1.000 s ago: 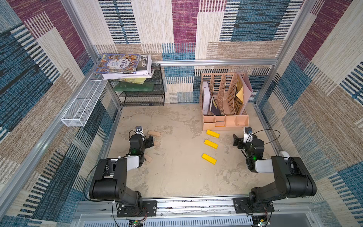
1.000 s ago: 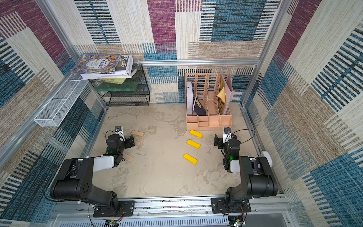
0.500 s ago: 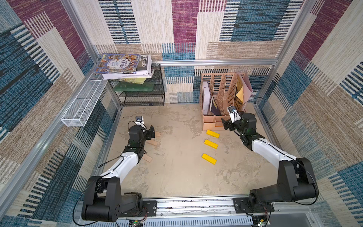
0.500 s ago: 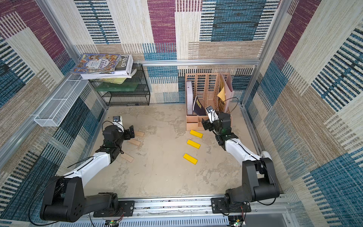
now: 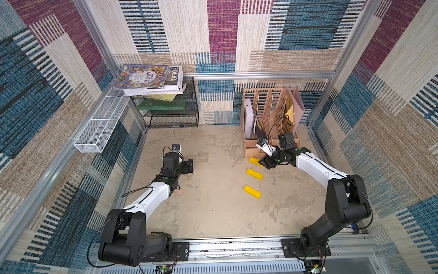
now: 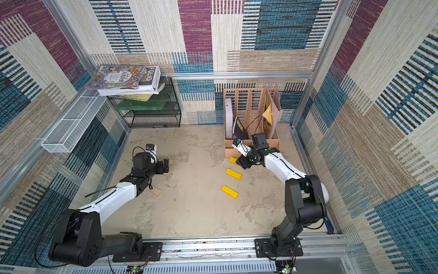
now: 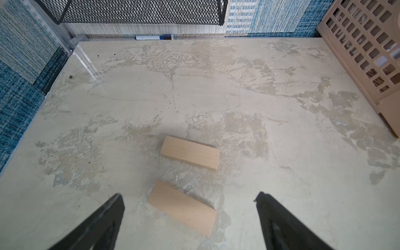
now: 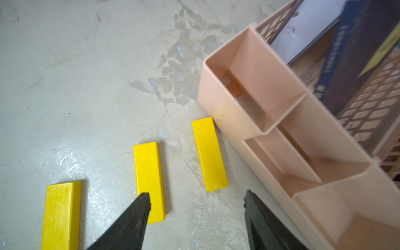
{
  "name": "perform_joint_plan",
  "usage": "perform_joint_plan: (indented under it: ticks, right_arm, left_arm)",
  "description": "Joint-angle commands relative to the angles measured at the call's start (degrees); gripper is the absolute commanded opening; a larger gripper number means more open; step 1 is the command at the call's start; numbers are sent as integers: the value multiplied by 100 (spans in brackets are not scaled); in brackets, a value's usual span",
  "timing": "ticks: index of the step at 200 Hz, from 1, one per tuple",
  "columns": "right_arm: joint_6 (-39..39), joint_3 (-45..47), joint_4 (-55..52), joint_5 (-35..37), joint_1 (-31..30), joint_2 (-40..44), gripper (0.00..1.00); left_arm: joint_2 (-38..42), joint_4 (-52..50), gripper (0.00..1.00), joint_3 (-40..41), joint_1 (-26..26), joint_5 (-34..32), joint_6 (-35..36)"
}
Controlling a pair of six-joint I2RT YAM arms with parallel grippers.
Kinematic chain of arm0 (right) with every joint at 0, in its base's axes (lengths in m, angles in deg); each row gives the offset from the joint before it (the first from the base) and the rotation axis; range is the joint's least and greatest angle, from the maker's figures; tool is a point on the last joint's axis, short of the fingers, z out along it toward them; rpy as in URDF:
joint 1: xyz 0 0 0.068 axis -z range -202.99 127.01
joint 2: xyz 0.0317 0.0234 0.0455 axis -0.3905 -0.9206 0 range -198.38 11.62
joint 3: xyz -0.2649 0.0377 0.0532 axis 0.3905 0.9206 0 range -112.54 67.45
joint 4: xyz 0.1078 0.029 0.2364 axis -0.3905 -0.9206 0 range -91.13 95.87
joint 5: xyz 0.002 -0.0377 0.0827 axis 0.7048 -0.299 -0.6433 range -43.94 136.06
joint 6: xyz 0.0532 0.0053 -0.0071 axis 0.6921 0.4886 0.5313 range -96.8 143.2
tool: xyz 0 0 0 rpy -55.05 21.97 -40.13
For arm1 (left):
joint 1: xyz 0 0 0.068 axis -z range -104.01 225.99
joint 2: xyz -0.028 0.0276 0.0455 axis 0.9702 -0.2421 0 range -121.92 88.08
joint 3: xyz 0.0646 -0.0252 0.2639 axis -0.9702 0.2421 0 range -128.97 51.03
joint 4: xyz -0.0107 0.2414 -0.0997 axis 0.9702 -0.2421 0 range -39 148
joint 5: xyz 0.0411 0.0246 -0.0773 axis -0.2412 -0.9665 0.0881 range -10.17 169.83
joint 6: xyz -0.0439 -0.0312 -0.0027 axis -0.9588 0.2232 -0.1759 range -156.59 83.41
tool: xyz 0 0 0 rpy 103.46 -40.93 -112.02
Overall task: Assemble the number 6 with building blocks
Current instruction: Pick up the building block from the center of the board.
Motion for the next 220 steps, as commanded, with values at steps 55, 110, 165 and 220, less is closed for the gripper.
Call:
perform_joint_plan:
  ticks: [55,110,165,220]
  right_arm:
    - [-50,-589,-127,-55,11,-1073,68]
    - [-98,-629,-24,46,-131,-1412,67]
    - [-212,-865,4,331,-131,-1836,68]
    - [-354,-1174,-221,354,-116,-2231,59]
  left_arm:
    - [-145,61,100,-144,16,108,38]
    - [-123,-11,100,-144,16,42,249]
    - [-140,-123,100,-248,16,8,286]
    - [-116,-231,100,-301,16,-48,312]
